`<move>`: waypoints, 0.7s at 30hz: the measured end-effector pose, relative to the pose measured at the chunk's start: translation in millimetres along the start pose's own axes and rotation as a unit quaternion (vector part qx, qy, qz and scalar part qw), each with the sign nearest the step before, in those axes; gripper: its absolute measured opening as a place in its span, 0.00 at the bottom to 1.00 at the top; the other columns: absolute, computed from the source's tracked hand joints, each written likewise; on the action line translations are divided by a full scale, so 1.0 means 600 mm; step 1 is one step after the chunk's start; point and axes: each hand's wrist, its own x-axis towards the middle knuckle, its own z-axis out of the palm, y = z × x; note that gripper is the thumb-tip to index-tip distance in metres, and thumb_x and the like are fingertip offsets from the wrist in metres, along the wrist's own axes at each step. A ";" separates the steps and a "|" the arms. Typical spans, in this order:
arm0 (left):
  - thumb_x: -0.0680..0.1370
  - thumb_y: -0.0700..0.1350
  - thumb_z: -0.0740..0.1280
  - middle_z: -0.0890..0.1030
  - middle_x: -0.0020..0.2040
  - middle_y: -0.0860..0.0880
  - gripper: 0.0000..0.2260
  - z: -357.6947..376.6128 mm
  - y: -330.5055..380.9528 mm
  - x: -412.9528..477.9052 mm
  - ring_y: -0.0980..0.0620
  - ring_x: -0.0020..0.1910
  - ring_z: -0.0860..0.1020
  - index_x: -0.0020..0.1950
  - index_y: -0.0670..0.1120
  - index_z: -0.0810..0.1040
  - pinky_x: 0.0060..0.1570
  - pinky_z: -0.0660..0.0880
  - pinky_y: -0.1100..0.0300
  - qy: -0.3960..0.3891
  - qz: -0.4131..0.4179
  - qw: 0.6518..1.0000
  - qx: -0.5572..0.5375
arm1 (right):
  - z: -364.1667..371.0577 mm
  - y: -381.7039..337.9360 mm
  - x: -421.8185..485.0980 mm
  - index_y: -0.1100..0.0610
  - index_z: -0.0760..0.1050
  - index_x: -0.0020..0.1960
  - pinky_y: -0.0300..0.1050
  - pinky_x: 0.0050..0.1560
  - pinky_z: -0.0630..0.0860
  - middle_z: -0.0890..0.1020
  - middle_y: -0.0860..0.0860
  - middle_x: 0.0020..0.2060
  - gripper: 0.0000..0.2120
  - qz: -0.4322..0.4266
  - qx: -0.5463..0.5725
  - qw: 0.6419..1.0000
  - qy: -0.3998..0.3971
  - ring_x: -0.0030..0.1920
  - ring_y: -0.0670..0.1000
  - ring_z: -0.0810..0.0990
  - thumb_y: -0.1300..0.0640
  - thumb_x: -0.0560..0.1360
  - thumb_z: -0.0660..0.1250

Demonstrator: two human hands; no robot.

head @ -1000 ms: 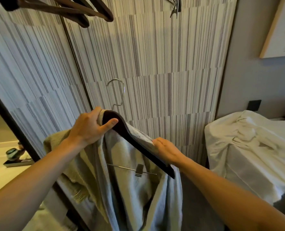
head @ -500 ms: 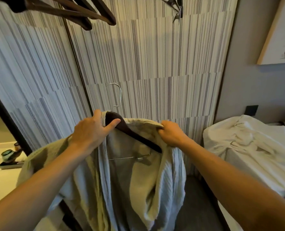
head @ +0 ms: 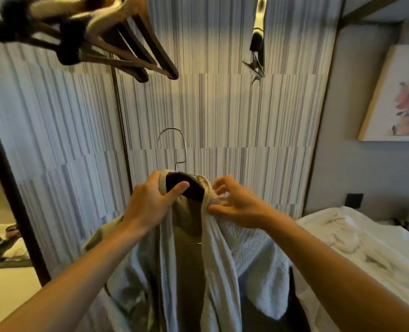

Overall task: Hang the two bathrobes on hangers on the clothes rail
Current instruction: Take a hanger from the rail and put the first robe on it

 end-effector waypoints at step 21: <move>0.80 0.59 0.56 0.76 0.53 0.44 0.17 -0.014 0.172 0.232 0.47 0.49 0.78 0.60 0.48 0.70 0.53 0.76 0.48 -0.068 -0.125 0.983 -0.118 | -0.222 -0.237 0.024 0.58 0.75 0.41 0.41 0.35 0.77 0.76 0.54 0.35 0.08 0.139 0.067 0.986 0.057 0.36 0.50 0.77 0.56 0.78 0.65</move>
